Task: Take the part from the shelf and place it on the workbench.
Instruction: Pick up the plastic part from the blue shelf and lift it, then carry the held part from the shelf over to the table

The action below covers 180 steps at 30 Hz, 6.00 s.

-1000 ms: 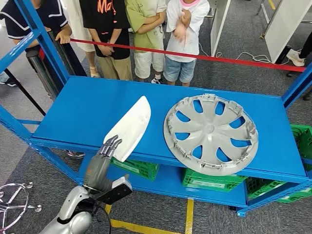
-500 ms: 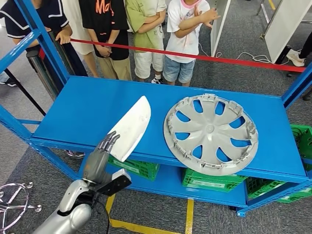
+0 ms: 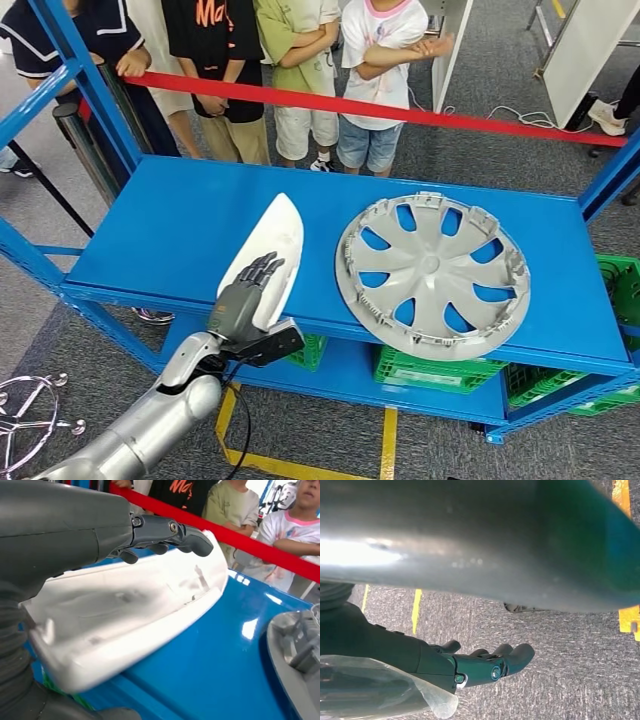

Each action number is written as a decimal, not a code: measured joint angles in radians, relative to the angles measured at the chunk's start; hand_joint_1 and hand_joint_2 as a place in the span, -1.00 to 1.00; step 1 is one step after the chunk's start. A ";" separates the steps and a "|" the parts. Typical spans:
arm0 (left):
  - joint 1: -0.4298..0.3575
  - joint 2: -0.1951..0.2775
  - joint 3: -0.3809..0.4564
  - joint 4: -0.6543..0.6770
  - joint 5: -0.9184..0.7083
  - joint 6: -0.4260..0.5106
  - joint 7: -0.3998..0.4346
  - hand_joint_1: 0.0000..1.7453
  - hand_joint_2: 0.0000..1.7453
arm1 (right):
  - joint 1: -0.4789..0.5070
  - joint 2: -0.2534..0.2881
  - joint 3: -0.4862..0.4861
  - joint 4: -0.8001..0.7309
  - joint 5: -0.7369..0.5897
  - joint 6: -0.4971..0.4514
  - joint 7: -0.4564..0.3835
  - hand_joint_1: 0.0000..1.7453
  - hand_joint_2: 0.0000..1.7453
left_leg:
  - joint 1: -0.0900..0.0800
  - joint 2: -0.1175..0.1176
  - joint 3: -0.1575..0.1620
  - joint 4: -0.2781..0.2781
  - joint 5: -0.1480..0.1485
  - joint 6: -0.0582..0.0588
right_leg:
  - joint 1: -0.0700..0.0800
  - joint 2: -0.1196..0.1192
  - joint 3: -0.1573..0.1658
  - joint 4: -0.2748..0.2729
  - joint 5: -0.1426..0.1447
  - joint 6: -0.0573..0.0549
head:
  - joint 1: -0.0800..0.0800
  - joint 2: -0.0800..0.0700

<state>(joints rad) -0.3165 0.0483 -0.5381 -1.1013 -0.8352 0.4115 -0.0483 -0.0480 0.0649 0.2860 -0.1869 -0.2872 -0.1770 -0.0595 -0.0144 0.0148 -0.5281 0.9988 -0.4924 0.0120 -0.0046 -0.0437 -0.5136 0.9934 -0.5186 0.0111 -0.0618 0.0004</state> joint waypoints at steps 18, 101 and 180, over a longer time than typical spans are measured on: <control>-0.012 -0.005 -0.045 0.016 0.037 -0.003 -0.006 1.00 1.00 | -0.003 0.000 0.005 0.000 0.004 0.000 0.002 -1.00 -1.00 | 0.000 0.000 0.000 0.000 0.000 0.000 | 0.000 0.000 0.000 0.000 0.000 0.000 | 0.000 0.000; 0.195 -0.220 0.337 -0.458 -0.248 0.287 -0.529 1.00 1.00 | -0.015 0.001 0.005 0.000 0.045 -0.021 -0.001 -1.00 -1.00 | 0.000 0.000 -0.001 0.000 0.000 0.000 | 0.000 0.000 0.000 0.000 0.000 0.000 | 0.000 0.000; 0.198 -0.162 0.310 -0.459 -0.242 0.288 -0.433 1.00 1.00 | -0.022 0.014 -0.002 0.000 0.063 -0.029 0.004 -1.00 -1.00 | 0.011 -0.018 0.075 -0.046 -0.036 -0.004 | -0.004 0.023 -0.136 -0.009 0.135 0.012 | 0.001 0.000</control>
<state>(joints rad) -0.1182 -0.1136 -0.2279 -1.5599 -1.0775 0.7000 -0.4815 -0.0701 0.0793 0.2842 -0.1871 -0.2243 -0.2060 -0.0560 -0.0033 -0.0035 -0.4530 0.9532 -0.5282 0.0076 -0.0085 -0.0204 -0.6492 0.9847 -0.3833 0.0232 -0.0611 0.0004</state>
